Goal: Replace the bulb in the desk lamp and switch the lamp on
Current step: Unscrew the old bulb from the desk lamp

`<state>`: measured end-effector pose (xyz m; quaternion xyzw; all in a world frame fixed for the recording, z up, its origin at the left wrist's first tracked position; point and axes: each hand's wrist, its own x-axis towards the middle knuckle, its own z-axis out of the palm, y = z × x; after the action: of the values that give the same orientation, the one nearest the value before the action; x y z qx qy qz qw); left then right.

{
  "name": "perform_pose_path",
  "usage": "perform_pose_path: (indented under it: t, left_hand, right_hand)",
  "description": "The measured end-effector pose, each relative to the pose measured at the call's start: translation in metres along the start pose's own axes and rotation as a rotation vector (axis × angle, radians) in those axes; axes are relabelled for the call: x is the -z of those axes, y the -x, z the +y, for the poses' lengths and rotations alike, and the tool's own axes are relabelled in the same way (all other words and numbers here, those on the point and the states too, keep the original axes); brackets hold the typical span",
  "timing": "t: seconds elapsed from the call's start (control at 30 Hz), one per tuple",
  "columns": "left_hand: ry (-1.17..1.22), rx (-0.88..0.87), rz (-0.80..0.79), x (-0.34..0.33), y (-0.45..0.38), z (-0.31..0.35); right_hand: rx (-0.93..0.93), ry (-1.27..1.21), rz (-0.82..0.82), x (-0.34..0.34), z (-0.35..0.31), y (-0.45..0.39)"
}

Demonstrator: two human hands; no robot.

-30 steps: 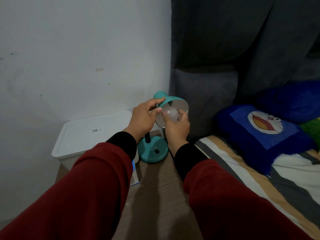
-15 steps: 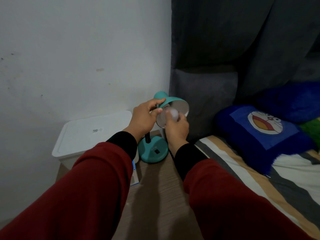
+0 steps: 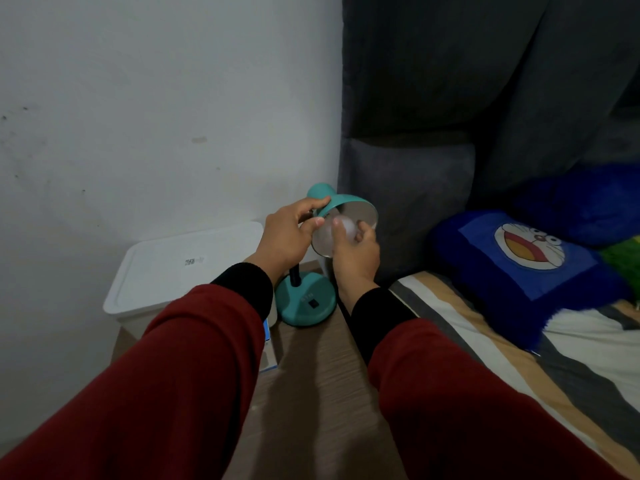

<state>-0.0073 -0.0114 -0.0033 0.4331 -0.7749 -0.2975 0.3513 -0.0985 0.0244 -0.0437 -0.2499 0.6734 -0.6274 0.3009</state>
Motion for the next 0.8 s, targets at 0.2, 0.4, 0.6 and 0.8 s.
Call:
perform_pose_path:
  t: [0.2, 0.4, 0.6, 0.8]
  left_hand:
    - [0.005, 0.010, -0.005, 0.0005, 0.0004, -0.0001]
    - [-0.025, -0.011, -0.005, -0.0002, 0.0013, -0.0010]
    - [-0.017, -0.003, 0.004, -0.0003, 0.0008, -0.0008]
    - [-0.004, 0.010, 0.000, -0.0011, 0.0001, -0.0005]
  right_hand:
    - [0.071, 0.126, 0.025, 0.0044, -0.0001, 0.0019]
    - [0.157, 0.182, 0.011, 0.0095, -0.0014, -0.0004]
    - [0.005, -0.025, -0.066, 0.0039, -0.0027, 0.0057]
    - [0.136, 0.088, -0.023, 0.0085, 0.0028, 0.0018]
